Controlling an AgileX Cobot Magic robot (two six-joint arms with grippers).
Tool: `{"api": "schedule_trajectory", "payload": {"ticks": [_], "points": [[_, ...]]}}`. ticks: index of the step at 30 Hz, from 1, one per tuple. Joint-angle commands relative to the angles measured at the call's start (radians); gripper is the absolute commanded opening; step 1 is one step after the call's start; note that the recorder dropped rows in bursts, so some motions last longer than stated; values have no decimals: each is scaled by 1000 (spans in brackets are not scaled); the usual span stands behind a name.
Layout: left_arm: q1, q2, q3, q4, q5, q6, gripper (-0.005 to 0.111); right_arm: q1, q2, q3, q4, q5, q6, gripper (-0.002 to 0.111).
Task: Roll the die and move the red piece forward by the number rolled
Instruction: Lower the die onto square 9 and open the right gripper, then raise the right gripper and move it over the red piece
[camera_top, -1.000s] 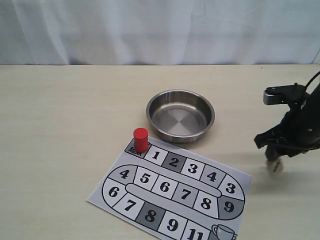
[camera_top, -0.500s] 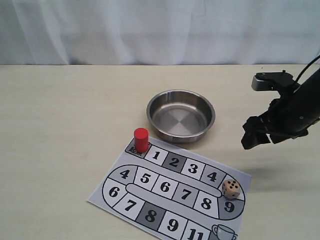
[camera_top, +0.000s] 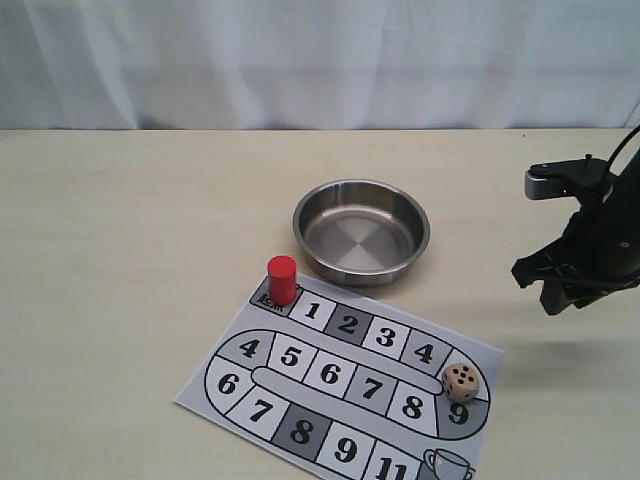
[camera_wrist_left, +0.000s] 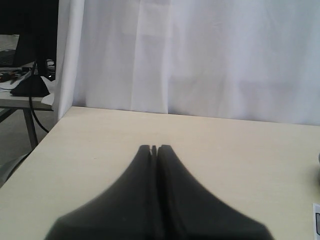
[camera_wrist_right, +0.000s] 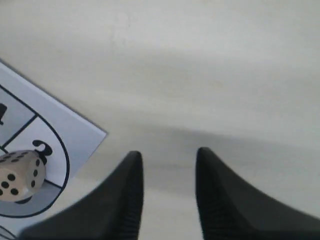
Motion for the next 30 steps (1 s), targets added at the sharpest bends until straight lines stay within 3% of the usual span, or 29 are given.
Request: {"api": "schedule_trajectory", "payload": {"ticks": [1,9,18,30], "points": [[-6,-1,-6,-1,-6,-2,0,-5,-10,-5,-7,68,3,3],[-6,-1,-6,-1,-6,-2,0,26,-156,28,-3,115,-21,4],[-6,-1,-6,-1,-6,-2,0,204,-293,124,-35,130,-72,4],[-6,-1,-6,-1,-6,-2,0,286,-296,326,12,-127,-132,4]]}}
